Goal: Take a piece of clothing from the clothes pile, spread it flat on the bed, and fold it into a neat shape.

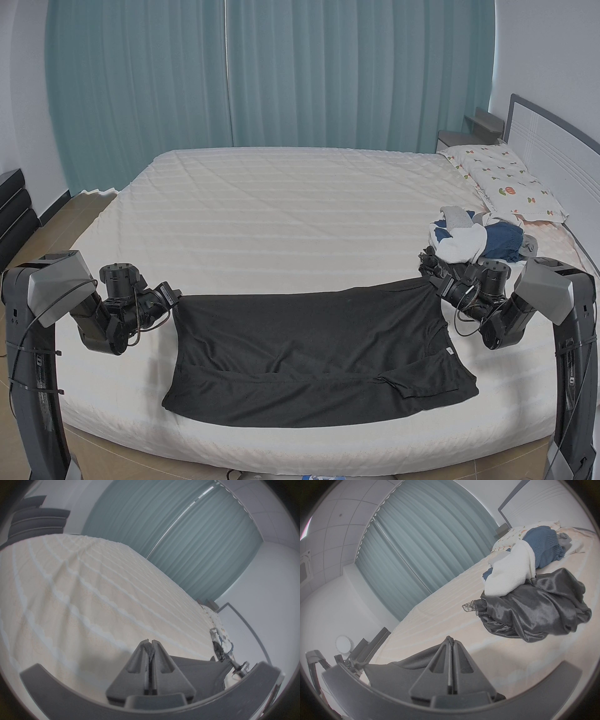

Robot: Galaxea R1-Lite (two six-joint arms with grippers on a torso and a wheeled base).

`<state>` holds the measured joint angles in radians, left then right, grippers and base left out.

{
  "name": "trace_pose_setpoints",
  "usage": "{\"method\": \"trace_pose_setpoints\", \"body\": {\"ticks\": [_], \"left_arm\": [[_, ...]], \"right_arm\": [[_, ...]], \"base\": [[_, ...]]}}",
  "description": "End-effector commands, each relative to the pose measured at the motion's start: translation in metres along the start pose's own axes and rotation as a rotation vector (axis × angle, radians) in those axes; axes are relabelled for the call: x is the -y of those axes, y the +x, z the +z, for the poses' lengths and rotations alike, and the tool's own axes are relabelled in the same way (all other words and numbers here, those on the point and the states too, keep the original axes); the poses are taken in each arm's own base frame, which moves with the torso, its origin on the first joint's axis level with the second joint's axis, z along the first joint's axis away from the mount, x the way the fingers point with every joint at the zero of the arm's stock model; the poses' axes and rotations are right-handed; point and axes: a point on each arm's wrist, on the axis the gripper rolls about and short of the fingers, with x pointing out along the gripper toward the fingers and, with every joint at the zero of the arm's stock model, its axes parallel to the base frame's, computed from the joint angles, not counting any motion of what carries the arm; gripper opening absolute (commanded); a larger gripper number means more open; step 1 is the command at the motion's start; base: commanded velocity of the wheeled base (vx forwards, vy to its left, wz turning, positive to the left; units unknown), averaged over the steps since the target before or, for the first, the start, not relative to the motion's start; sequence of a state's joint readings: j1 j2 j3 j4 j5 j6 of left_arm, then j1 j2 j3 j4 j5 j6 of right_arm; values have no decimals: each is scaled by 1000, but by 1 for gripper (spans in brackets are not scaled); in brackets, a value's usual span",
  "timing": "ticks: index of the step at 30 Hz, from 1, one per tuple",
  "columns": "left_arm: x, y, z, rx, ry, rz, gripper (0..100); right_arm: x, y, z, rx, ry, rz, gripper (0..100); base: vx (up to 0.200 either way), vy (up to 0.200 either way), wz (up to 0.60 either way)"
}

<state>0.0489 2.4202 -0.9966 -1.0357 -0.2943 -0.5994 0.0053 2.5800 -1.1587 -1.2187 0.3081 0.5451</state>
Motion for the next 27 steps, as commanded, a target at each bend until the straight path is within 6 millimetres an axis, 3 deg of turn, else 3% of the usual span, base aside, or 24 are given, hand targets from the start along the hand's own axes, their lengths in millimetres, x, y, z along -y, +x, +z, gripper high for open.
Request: {"method": "trace_pose_setpoints", "body": {"ticks": [1,15,18,27], "left_arm": [[-3,11,1,12,-57,-9,0],[-9,17,-4,5,-85,-2,0],[-9,13,-4,4,-89,2,0],[-1,-9,-2,24,-64,-13,0]], "right_arm": [[11,13,-21,-21,-27,-15,0],[19,16,-24,7,-88,-65,0],[15,7,-16,29,-94,-62,0],[11,-19,-18,20,-98,-45,0]], "base": [[0,0,0],[0,0,0],[0,0,0],[0,0,0]]}}
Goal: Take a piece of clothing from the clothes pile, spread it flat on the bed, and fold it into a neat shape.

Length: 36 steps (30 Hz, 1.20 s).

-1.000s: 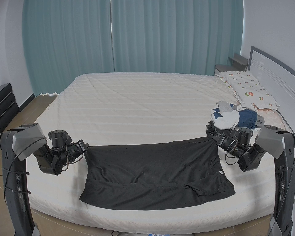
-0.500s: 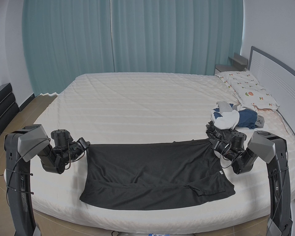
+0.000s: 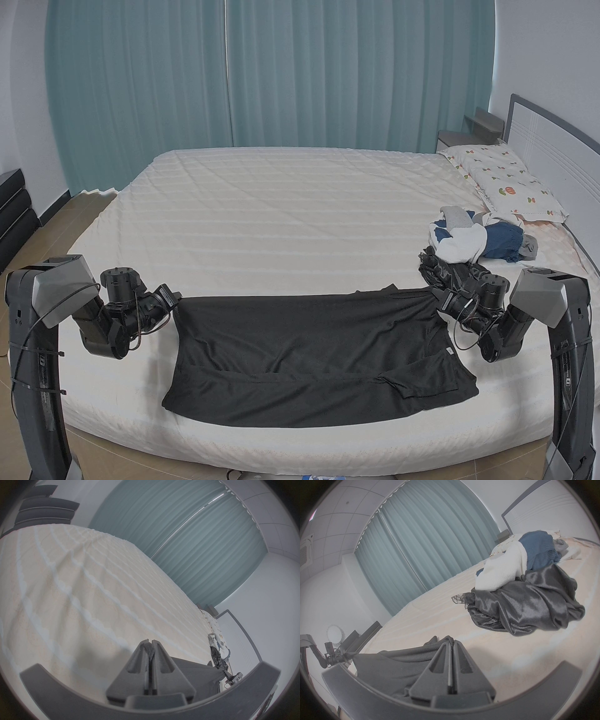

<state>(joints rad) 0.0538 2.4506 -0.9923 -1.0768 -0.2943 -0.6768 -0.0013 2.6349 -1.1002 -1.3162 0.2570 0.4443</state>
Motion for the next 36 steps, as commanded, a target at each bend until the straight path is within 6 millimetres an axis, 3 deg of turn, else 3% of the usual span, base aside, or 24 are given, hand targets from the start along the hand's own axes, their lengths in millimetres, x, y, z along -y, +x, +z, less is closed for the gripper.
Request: {"method": "trace_pose_setpoints", "body": {"ticks": [1,7,21,36], "left_arm": [[7,-15,3,18,28,-15,0],[-1,-25,-9,-22,109,22,0],[-24,-58,-54,-163,356,86,0],[-36,-67,-75,-178,356,93,0]], "right_arm": [[-4,-18,4,-1,-3,19,0],[-3,-40,0,-57,-27,33,0],[5,-85,-30,-202,-120,23,0],[11,-94,-44,-230,-132,19,0]], "base": [[0,0,0],[0,0,0],[0,0,0],[0,0,0]]}}
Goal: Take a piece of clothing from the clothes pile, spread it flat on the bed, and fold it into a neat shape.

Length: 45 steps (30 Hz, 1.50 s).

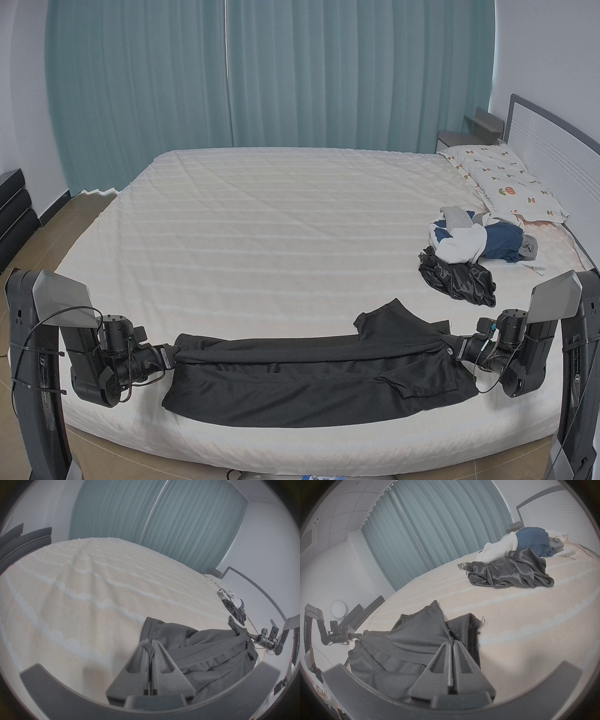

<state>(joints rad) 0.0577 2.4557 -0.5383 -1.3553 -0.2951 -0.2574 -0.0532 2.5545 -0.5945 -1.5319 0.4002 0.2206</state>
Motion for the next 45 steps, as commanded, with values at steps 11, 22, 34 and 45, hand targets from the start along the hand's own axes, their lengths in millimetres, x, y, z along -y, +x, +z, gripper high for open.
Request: {"method": "trace_pose_setpoints", "body": {"ticks": [11,22,34,45], "left_arm": [[0,-13,-14,-10,-5,5,100],[12,-43,20,138,-148,-15,100],[36,7,69,35,-463,-34,100],[39,43,72,-123,-489,46,100]], "right_arm": [[4,-11,6,24,18,-10,100],[10,-29,48,156,228,-6,100],[5,17,62,46,459,23,100],[13,32,48,-21,553,32,100]], "base": [[0,0,0],[0,0,0],[0,0,0],[0,0,0]]}}
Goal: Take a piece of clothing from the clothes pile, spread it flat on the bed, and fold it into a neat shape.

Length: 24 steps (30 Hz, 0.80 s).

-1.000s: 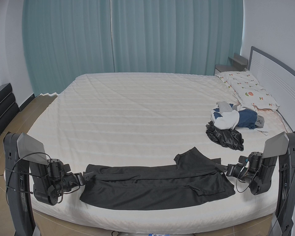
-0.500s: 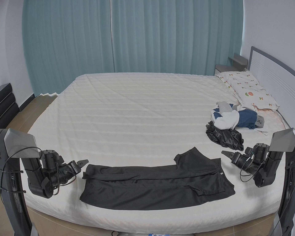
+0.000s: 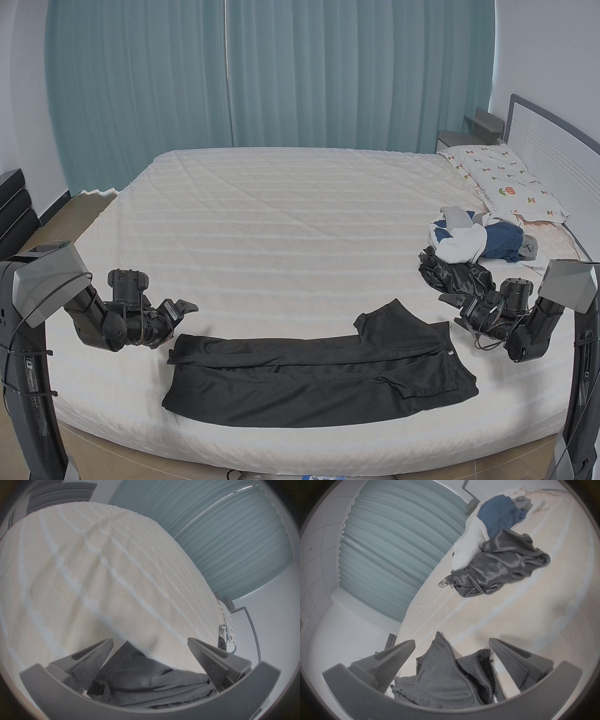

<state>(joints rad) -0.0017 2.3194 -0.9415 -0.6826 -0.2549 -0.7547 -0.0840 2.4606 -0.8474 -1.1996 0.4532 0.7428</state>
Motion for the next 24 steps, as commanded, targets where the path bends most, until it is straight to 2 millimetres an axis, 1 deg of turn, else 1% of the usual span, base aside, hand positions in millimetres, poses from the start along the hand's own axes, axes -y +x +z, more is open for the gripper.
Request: {"method": "trace_pose_setpoints", "body": {"ticks": [1,8,15,21,22,24], "left_arm": [[8,15,0,-5,17,-13,100],[2,22,-11,-15,106,50,100],[-1,19,-15,-23,121,71,100],[-2,21,-18,-34,141,75,100],[-2,21,-18,-34,153,75,0],[-4,23,-19,-37,163,81,0]], "right_arm": [[9,10,-6,-27,27,-8,100],[11,10,-8,-30,29,-13,100],[12,9,-9,-29,31,-17,100],[12,9,-9,-29,29,-17,100],[12,9,-9,-30,27,-18,100],[12,9,-9,-29,24,-19,100]], "base": [[0,0,0],[0,0,0],[0,0,0],[0,0,0],[0,0,0],[0,0,0]]}}
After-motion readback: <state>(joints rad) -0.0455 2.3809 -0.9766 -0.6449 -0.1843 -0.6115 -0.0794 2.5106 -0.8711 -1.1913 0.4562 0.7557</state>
